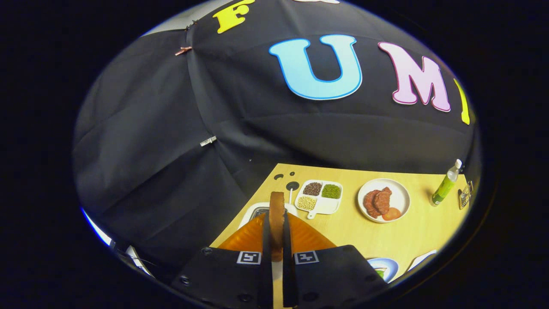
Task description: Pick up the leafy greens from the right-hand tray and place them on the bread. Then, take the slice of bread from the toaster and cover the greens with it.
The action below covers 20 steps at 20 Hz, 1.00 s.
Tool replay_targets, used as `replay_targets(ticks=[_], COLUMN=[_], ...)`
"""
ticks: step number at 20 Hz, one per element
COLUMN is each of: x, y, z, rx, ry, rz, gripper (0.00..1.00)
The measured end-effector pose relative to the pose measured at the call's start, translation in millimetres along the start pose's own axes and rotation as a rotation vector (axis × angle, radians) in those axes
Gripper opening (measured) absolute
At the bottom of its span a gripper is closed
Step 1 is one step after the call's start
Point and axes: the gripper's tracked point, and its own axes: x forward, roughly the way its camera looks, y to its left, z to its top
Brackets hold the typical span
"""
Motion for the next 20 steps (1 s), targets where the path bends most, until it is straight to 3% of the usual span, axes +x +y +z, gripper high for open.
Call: replay_targets(ticks=[6,12,20], x=[-68,-103,-96], y=[-68,-135,-163], z=[-7,-65,-148], rx=[0.020,0.086,0.386], ry=[-0.035,-0.008,0.049], rz=[-0.092,-0.211,-0.238], gripper=[0.13,0.14,0.13])
